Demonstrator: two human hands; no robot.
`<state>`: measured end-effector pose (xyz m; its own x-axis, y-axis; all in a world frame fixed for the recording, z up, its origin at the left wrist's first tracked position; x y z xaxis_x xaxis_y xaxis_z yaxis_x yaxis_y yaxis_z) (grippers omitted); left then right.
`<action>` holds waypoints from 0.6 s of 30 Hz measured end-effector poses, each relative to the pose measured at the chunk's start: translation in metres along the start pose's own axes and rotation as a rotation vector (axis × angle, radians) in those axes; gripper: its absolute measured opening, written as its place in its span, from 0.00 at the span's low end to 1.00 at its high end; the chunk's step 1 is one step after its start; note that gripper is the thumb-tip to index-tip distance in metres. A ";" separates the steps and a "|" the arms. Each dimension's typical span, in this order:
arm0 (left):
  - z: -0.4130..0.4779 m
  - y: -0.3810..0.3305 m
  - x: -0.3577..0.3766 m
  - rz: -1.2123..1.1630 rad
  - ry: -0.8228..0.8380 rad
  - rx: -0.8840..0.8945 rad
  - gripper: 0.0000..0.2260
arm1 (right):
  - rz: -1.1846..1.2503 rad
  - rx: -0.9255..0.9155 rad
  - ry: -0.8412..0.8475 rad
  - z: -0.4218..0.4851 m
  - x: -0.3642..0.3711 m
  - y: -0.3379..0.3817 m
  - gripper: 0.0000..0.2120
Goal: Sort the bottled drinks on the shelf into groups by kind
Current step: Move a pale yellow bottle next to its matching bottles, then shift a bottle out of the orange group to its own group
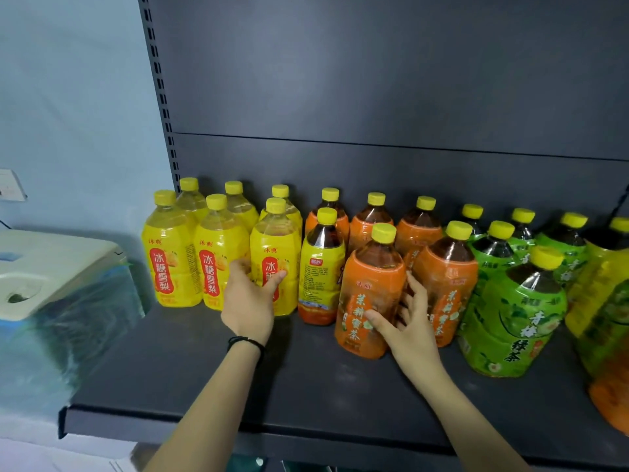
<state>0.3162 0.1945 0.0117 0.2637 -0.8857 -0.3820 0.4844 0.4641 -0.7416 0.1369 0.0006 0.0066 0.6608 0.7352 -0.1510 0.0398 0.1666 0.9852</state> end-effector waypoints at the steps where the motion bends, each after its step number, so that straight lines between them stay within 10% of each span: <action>1: 0.002 0.000 0.000 0.016 0.012 0.005 0.32 | -0.016 0.009 0.004 0.002 -0.001 -0.001 0.39; 10: -0.020 -0.040 -0.012 -0.075 -0.090 0.218 0.22 | -0.135 0.052 -0.005 0.021 0.001 -0.002 0.43; 18: -0.021 -0.099 0.043 0.089 0.019 0.287 0.38 | -0.179 0.026 -0.036 0.028 -0.002 -0.002 0.38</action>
<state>0.2619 0.1102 0.0574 0.3008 -0.8404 -0.4509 0.6766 0.5212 -0.5201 0.1563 -0.0198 0.0072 0.6677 0.6715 -0.3214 0.1780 0.2752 0.9448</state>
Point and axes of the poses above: each hand's wrist, its own z-axis towards the middle knuckle, its own x-axis out of the palm, y = z × x, the point moved 4 cm from there along z, towards the middle knuckle, and after that the axes turned 14 degrees about x, right-handed, at the moved point
